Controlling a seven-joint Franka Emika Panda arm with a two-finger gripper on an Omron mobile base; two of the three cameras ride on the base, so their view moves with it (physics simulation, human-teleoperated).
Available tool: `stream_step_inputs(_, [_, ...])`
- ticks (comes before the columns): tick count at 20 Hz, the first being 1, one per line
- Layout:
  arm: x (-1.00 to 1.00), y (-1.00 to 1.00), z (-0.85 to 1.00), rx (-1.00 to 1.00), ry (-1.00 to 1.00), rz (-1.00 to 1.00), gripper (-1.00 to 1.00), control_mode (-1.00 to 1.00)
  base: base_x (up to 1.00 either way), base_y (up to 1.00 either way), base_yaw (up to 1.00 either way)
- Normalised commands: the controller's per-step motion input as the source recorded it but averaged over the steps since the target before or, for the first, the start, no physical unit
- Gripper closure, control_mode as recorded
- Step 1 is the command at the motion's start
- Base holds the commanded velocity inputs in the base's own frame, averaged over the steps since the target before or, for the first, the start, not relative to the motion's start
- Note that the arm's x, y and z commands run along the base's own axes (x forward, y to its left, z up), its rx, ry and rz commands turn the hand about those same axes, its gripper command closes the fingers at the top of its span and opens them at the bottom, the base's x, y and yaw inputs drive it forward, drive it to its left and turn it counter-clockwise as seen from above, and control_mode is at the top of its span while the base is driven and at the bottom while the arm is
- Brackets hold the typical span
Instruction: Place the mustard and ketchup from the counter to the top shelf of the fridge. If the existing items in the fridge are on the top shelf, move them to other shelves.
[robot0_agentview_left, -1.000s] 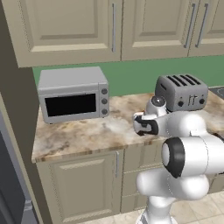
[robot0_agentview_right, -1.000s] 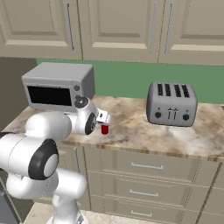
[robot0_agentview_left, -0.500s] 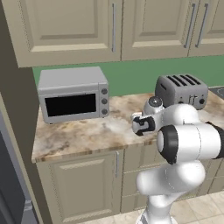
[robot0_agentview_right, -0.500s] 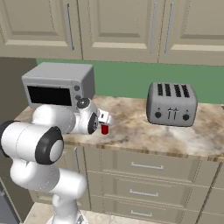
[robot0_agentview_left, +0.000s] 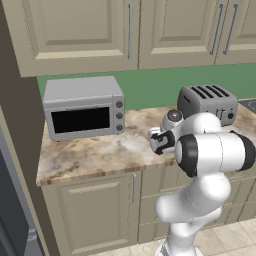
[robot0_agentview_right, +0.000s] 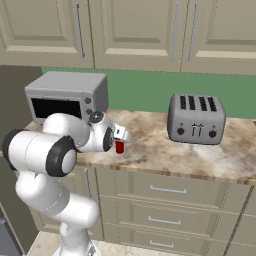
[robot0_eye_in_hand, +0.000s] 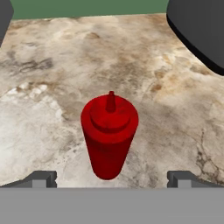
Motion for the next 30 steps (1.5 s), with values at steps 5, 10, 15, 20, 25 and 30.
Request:
stream_step_inputs(5, [0.24,0.00,0.00,0.00,0.00,-0.02,-1.00,-1.00,0.00,0.00,0.00])
stream_step_inputs(10, [0.18,0.00,-0.02,0.00,0.00,-0.01,-1.00,-1.00,0.00,0.00,0.00])
stream_step_inputs(15, [0.05,0.00,-0.14,0.00,0.00,-0.01,-1.00,-1.00,0.00,0.00,0.00])
stream_step_inputs(20, [0.00,0.00,-0.12,0.00,0.00,0.00,-1.00,-1.00,0.00,0.00,0.00])
stream_step_inputs(25, [0.03,0.00,-0.03,0.00,0.00,0.00,-1.00,-1.00,0.00,0.00,0.00])
stream_step_inputs(30, [0.09,0.00,-0.01,0.00,0.00,0.00,-1.00,-1.00,0.00,0.00,0.00])
